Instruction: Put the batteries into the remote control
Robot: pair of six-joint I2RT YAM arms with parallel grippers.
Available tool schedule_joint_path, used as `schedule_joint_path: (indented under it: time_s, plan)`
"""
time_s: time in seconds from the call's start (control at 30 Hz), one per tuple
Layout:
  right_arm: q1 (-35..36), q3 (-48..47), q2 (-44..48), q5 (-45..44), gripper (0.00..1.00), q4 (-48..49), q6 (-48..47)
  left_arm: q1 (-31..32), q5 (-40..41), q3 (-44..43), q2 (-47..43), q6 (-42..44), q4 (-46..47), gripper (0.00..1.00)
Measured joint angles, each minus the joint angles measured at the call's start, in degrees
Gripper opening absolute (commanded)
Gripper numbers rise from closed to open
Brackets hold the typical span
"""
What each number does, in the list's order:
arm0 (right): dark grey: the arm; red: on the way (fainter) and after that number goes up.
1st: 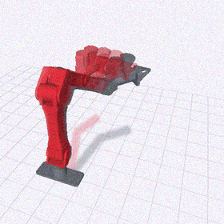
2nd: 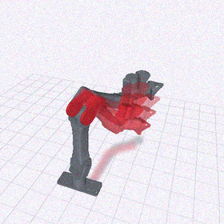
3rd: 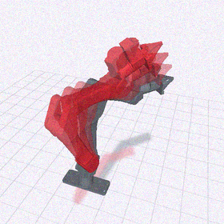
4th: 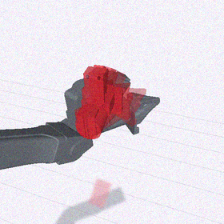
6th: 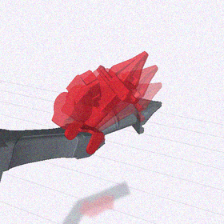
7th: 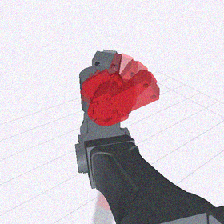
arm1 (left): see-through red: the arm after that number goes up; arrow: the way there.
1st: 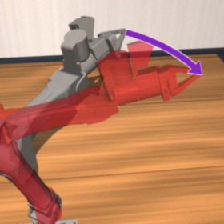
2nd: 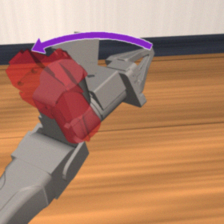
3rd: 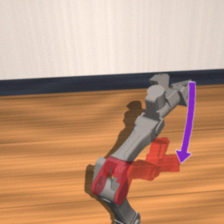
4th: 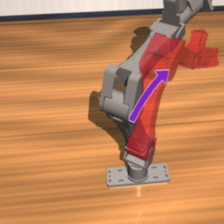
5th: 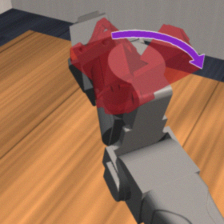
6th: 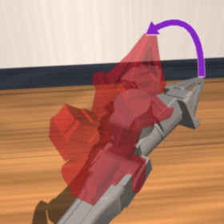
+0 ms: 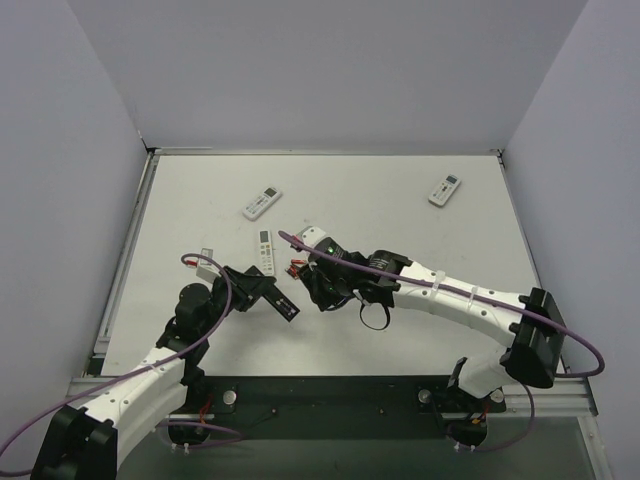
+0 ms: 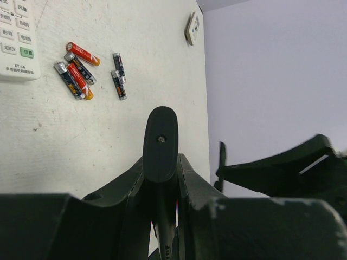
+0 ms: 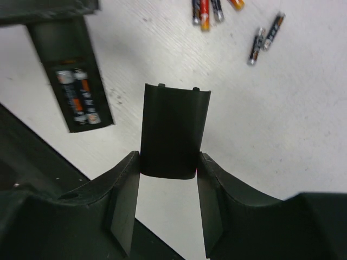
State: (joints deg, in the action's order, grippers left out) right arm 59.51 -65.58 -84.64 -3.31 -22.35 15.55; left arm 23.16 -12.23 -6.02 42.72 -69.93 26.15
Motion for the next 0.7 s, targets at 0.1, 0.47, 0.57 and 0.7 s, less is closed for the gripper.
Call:
schedule_joint_path:
  time_s: [0.1, 0.47, 0.57, 0.7]
  plan:
    - [2.1, -4.4, 0.9, 0.8, 0.18, -1.2, -1.7, 0.0, 0.0, 0.0, 0.1, -0.8, 0.8, 0.0]
    - [6.6, -13.7, -3.4, 2.8, 0.18, -6.0, -5.0, 0.0, -0.4, 0.1, 0.5, -2.8, 2.7, 0.0]
    - [7.0, -13.9, -5.4, 3.8, 0.19, -6.8, -5.3, 0.0, -0.5, 0.1, 0.5, -3.4, 3.6, 0.0]
    - [7.3, -14.5, -7.3, 4.7, 0.19, -7.8, -5.4, 0.0, -0.7, 0.1, 0.5, -4.2, 4.6, 0.0]
